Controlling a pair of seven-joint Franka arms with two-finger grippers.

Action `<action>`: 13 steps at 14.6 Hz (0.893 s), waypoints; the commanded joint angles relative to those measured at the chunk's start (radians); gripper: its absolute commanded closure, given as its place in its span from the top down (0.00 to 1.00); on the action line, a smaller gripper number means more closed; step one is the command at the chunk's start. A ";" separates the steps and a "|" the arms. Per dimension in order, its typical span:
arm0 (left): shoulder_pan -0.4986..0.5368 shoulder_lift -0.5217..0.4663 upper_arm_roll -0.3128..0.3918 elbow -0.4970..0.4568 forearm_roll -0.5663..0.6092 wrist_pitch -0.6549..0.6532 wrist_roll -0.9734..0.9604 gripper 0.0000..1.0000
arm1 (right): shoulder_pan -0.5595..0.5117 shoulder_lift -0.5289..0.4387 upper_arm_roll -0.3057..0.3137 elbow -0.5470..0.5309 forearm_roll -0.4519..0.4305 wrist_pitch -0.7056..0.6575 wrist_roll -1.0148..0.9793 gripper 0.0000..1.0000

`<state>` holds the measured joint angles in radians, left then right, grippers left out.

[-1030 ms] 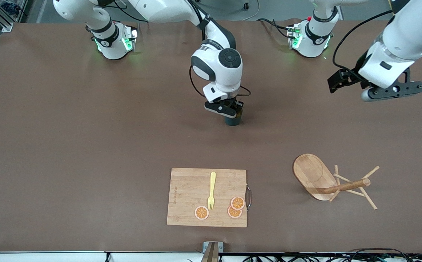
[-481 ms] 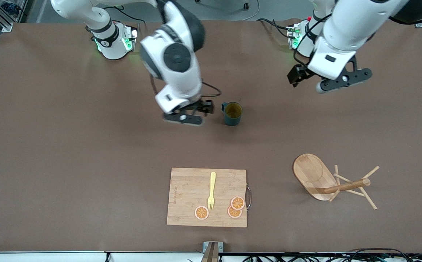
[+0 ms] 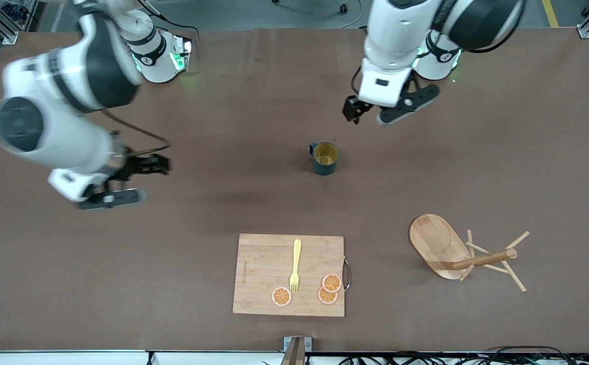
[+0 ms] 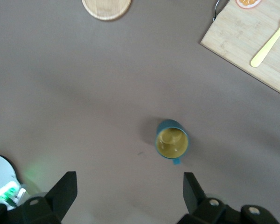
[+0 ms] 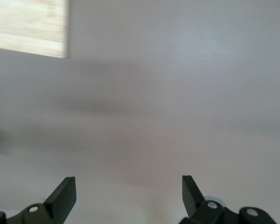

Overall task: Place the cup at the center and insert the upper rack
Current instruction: 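Withdraw the right gripper while the left gripper moves above the mug, then lower the left gripper and close it on the mug handle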

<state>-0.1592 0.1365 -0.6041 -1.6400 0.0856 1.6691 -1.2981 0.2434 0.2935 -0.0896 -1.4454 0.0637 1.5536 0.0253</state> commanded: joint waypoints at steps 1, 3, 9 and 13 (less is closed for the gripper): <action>-0.086 0.057 -0.005 -0.021 0.078 0.043 -0.183 1.00 | -0.120 -0.057 0.027 -0.044 -0.074 -0.021 -0.053 1.00; -0.155 0.077 -0.005 -0.067 0.132 0.093 -0.335 1.00 | -0.165 -0.063 0.027 -0.032 -0.110 -0.049 -0.068 1.00; -0.370 0.273 -0.005 -0.101 0.422 0.130 -0.813 1.00 | -0.279 -0.063 0.019 0.025 -0.099 -0.069 -0.151 1.00; -0.505 0.408 -0.003 -0.119 0.668 0.129 -1.172 0.98 | -0.285 -0.057 0.019 0.057 -0.105 -0.070 -0.151 1.00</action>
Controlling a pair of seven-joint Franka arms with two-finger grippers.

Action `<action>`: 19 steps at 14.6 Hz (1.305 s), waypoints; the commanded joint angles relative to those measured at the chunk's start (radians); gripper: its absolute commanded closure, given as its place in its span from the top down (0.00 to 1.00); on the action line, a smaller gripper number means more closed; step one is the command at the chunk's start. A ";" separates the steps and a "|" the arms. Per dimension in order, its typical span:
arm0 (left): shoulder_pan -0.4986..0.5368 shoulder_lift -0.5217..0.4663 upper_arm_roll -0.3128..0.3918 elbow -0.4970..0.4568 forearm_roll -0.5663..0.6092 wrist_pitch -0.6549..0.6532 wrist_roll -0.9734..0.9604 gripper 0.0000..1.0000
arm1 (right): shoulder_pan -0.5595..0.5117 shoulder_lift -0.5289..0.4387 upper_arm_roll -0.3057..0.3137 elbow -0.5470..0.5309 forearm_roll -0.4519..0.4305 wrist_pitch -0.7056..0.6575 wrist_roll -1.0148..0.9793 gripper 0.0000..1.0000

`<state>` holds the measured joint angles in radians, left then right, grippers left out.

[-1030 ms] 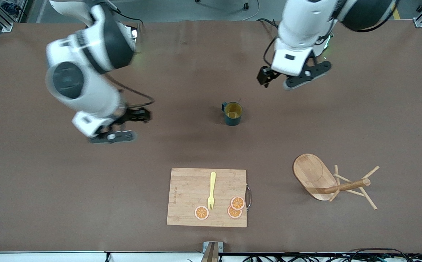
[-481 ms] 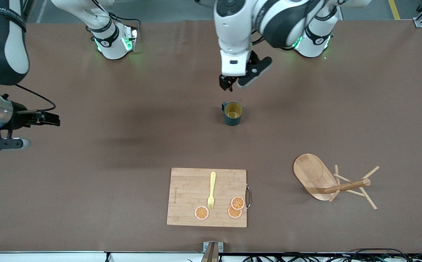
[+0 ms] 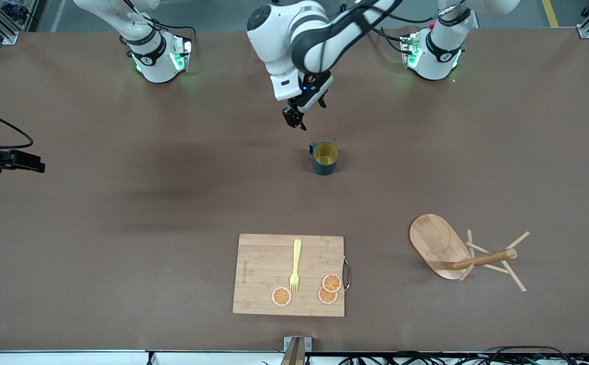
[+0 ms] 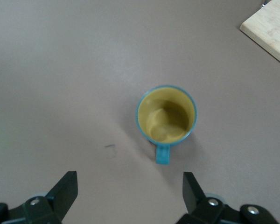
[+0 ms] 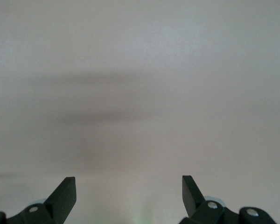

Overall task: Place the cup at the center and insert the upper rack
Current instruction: 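Lower the left gripper and close it on the mug handle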

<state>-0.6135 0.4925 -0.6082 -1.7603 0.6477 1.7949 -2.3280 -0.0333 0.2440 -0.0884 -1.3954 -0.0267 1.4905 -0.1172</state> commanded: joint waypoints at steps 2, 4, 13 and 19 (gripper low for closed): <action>-0.080 0.113 0.004 0.001 0.226 -0.006 -0.310 0.96 | 0.004 -0.008 0.019 0.009 -0.013 -0.007 -0.002 1.00; -0.095 0.153 0.008 0.004 0.317 -0.011 -0.396 0.96 | 0.013 -0.014 0.029 0.009 -0.002 -0.025 0.039 1.00; -0.199 0.290 0.105 0.054 0.540 -0.127 -0.441 0.84 | 0.029 -0.216 0.030 -0.140 0.039 -0.105 0.067 1.00; -0.221 0.347 0.139 0.091 0.575 -0.126 -0.432 0.67 | 0.026 -0.318 0.029 -0.194 0.034 -0.093 0.064 1.00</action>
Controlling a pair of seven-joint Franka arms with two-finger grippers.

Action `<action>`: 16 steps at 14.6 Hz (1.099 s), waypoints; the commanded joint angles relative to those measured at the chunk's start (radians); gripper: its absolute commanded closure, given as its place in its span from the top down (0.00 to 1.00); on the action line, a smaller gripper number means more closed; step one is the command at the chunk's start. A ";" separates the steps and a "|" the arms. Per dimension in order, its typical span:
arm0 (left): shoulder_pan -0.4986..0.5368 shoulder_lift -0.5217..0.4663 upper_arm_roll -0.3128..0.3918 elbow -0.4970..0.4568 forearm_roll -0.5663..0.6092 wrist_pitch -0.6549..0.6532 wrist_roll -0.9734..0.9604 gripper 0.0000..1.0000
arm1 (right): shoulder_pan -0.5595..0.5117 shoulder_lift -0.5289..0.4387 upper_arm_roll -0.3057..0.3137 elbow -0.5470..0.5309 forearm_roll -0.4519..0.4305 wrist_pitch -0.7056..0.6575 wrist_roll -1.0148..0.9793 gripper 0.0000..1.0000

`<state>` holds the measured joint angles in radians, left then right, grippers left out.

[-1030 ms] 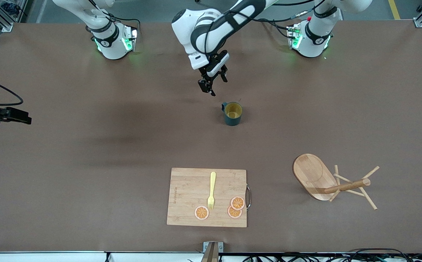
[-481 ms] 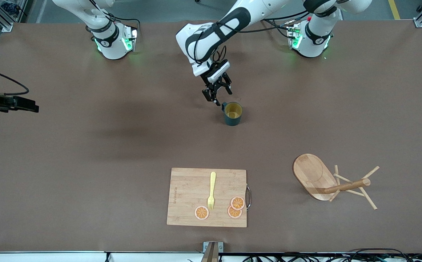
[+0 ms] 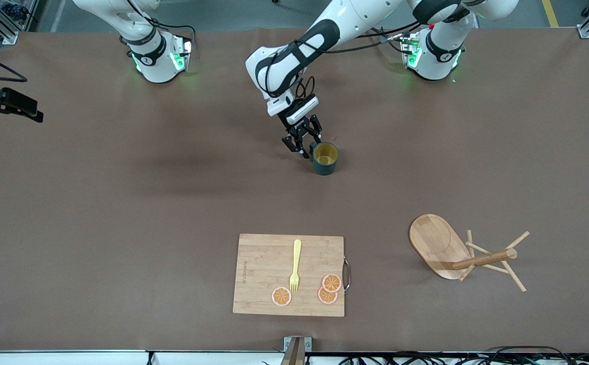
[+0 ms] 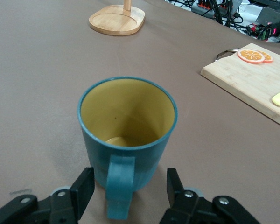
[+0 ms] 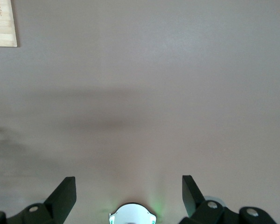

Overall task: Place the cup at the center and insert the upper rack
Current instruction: 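Lower the left gripper and close it on the mug handle, then lift the mug by its handle with the left gripper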

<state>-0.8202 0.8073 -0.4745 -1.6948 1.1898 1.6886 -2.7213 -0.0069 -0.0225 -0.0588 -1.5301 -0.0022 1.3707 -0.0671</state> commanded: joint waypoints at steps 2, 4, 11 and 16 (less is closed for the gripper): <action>-0.014 0.032 0.005 0.030 0.033 -0.020 -0.037 0.61 | -0.004 -0.080 -0.003 -0.059 0.010 0.028 0.013 1.00; -0.014 0.032 0.005 0.032 0.031 -0.018 -0.034 0.52 | -0.005 -0.109 -0.006 -0.061 0.007 0.027 0.012 1.00; -0.014 0.023 0.002 0.047 0.019 -0.020 0.034 0.05 | -0.004 -0.103 -0.006 -0.061 -0.001 0.042 0.009 1.00; 0.060 -0.143 -0.003 0.099 -0.178 -0.020 0.197 0.00 | -0.005 -0.103 -0.006 -0.062 -0.012 0.030 0.001 1.00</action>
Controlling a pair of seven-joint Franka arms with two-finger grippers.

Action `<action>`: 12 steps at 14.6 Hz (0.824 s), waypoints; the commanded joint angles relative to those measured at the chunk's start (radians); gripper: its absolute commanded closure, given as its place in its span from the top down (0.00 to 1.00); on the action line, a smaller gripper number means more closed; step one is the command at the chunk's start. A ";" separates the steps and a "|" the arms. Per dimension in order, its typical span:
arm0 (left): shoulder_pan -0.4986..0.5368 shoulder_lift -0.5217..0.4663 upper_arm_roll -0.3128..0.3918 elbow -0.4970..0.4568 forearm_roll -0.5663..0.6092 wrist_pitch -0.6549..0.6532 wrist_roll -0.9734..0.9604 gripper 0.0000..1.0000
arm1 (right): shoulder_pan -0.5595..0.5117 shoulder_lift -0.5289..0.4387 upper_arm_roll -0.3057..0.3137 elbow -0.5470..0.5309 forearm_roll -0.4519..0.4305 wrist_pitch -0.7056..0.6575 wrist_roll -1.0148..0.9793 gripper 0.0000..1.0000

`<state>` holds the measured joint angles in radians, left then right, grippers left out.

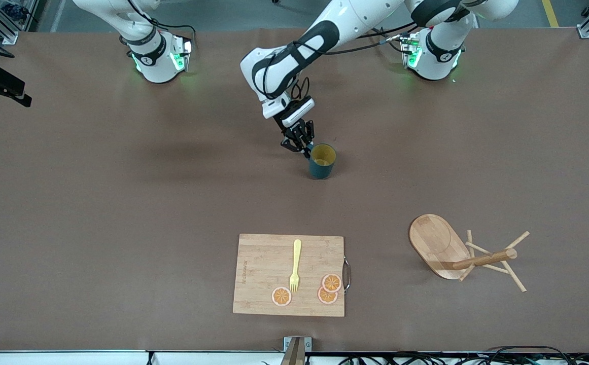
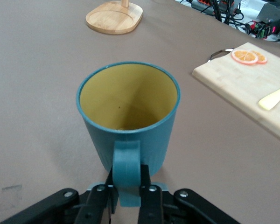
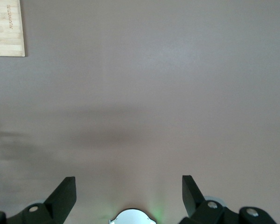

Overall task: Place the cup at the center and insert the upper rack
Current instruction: 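Lift the mug by its handle with the left gripper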

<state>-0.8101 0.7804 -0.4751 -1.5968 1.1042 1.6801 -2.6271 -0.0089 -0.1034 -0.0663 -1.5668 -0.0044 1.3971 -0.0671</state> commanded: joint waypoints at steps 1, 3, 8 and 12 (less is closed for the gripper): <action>0.083 -0.165 -0.005 0.014 -0.151 0.004 0.143 0.00 | -0.003 -0.022 0.002 -0.025 -0.011 0.003 0.000 1.00; 0.152 -0.249 -0.007 0.055 -0.278 0.053 0.205 0.00 | -0.003 -0.024 0.002 -0.025 -0.011 0.003 0.000 1.00; 0.377 -0.413 -0.008 0.073 -0.616 0.159 0.500 0.00 | -0.005 -0.022 0.002 -0.025 -0.011 0.005 0.000 1.00; 0.573 -0.474 -0.007 0.119 -0.896 0.174 0.827 0.01 | -0.005 -0.024 0.000 -0.025 -0.009 0.005 0.000 1.00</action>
<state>-0.3192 0.3333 -0.4751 -1.4928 0.3191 1.8452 -1.9331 -0.0095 -0.1034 -0.0696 -1.5671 -0.0064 1.3969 -0.0673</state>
